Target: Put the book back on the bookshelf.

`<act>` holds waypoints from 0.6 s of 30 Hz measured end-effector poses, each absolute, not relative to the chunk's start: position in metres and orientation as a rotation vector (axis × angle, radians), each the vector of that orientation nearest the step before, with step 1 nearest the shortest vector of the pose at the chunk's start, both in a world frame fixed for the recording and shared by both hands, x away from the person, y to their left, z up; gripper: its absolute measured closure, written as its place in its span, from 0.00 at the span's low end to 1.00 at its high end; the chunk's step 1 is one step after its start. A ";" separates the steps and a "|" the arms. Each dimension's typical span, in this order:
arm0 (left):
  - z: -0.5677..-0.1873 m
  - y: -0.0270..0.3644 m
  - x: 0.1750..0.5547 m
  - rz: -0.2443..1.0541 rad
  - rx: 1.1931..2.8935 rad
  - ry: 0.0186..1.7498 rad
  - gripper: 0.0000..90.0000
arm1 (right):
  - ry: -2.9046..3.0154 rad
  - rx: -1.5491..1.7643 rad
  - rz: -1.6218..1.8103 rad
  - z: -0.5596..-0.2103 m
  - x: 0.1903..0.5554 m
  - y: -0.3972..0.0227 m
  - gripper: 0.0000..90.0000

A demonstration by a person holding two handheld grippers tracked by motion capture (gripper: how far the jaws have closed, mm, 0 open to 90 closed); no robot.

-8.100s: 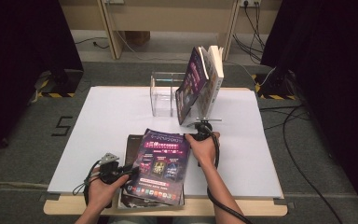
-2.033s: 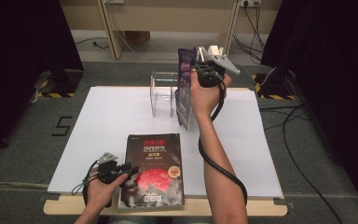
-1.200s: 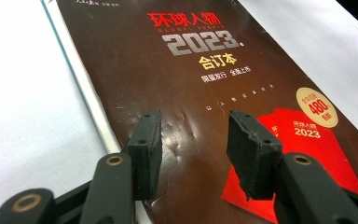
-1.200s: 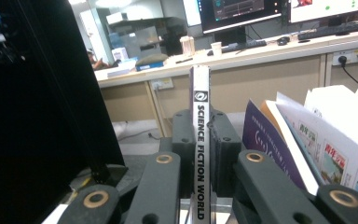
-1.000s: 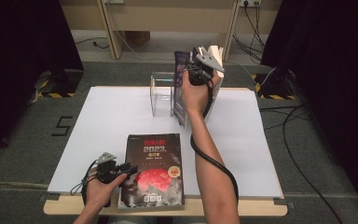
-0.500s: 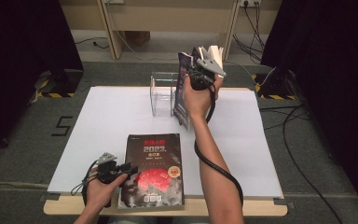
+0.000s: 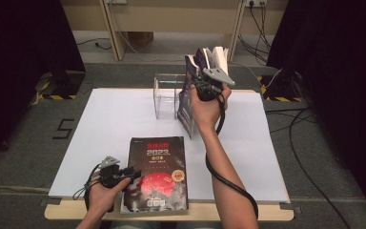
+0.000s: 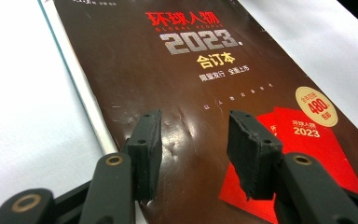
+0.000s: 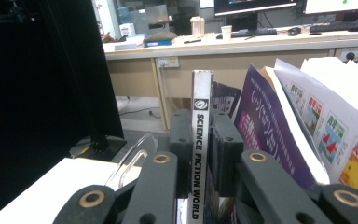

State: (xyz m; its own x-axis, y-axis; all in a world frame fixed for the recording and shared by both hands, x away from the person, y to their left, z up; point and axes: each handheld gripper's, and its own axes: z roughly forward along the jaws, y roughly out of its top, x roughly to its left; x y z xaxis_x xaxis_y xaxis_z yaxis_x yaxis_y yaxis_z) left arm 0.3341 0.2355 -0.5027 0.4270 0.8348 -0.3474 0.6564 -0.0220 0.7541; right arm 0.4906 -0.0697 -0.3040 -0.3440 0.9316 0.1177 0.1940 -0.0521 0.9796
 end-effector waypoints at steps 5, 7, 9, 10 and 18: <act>-0.503 0.235 0.334 0.239 1.743 1.295 0.60 | 1.594 1.210 1.448 -0.307 0.480 -0.072 0.91; -0.503 0.235 0.334 0.240 1.744 1.294 0.60 | 1.598 1.198 1.438 -0.309 0.475 -0.073 0.90; -0.503 0.235 0.334 0.238 1.744 1.295 0.60 | 1.604 1.196 1.437 -0.310 0.471 -0.074 0.90; -0.503 0.235 0.334 0.238 1.745 1.294 0.60 | 1.605 1.195 1.439 -0.311 0.470 -0.075 0.91; -0.503 0.234 0.334 0.239 1.743 1.295 0.60 | 1.624 1.198 1.443 -0.317 0.455 -0.081 0.91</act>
